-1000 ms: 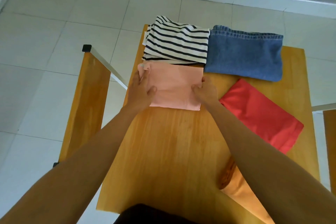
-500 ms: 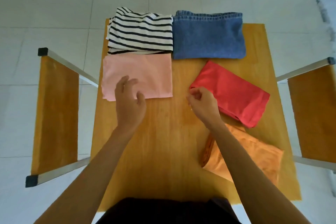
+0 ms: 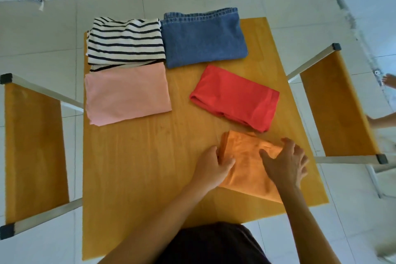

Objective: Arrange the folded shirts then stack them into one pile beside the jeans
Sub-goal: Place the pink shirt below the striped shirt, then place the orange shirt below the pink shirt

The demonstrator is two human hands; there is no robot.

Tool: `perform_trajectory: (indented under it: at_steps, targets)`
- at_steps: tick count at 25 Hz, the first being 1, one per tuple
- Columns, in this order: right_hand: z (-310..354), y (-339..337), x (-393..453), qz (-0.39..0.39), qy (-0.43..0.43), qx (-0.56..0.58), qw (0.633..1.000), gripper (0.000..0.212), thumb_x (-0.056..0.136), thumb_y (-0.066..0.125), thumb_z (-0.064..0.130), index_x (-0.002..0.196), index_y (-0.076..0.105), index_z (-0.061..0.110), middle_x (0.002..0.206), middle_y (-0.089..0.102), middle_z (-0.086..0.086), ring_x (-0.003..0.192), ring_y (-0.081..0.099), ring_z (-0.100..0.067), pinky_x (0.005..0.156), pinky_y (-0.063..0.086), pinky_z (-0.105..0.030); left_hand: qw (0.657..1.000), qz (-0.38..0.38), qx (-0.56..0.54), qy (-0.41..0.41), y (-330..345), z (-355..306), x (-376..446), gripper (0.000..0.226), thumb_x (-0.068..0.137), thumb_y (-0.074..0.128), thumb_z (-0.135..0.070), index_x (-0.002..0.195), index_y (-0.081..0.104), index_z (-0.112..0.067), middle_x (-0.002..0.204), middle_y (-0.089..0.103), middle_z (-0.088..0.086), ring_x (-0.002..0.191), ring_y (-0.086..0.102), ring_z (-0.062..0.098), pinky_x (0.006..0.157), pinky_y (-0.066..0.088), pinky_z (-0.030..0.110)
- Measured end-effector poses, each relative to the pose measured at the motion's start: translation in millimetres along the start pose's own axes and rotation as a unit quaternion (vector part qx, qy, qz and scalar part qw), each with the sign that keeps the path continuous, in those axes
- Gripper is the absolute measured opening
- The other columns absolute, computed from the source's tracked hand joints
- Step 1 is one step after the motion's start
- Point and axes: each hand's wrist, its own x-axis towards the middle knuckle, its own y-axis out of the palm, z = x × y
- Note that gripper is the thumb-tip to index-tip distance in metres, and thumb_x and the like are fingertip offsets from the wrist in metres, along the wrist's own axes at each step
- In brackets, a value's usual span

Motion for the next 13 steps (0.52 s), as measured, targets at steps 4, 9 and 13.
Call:
perform_trajectory:
  at_steps: [4, 9, 13]
  targets:
    - [-34, 6, 4, 0.077, 0.124, 0.011, 0.989, 0.119, 0.066, 0.072, 0.073, 0.153, 0.014, 0.015, 0.156, 0.024, -0.020, 0.143, 0.023, -0.041, 0.110, 0.026, -0.062, 0.998, -0.014, 0.065, -0.004, 8, -3, 5, 0.071, 0.081, 0.063, -0.059, 0.129, 0.050, -0.008, 0.127, 0.059, 0.006, 0.116, 0.058, 0.025, 0.096, 0.048, 0.040]
    - [1, 27, -14, 0.046, 0.036, -0.001, 0.998, 0.113, 0.068, 0.070, 0.073, 0.150, 0.021, 0.014, 0.151, 0.031, -0.020, 0.137, 0.029, -0.040, 0.108, 0.028, -0.056, 0.996, -0.028, 0.076, -0.031, -4, 12, 7, 0.077, 0.073, 0.064, -0.068, 0.125, 0.053, -0.012, 0.121, 0.063, 0.003, 0.108, 0.062, 0.023, 0.090, 0.052, 0.042]
    - [32, 37, -19, 0.072, -0.034, -0.013, 0.997, 0.113, 0.065, 0.072, 0.074, 0.149, 0.023, 0.017, 0.144, 0.039, -0.017, 0.133, 0.036, -0.039, 0.106, 0.031, -0.053, 0.993, -0.047, -0.029, -0.103, -43, 38, 1, 0.063, 0.075, 0.070, -0.060, 0.119, 0.061, -0.016, 0.115, 0.066, -0.001, 0.099, 0.064, 0.018, 0.083, 0.055, 0.034]
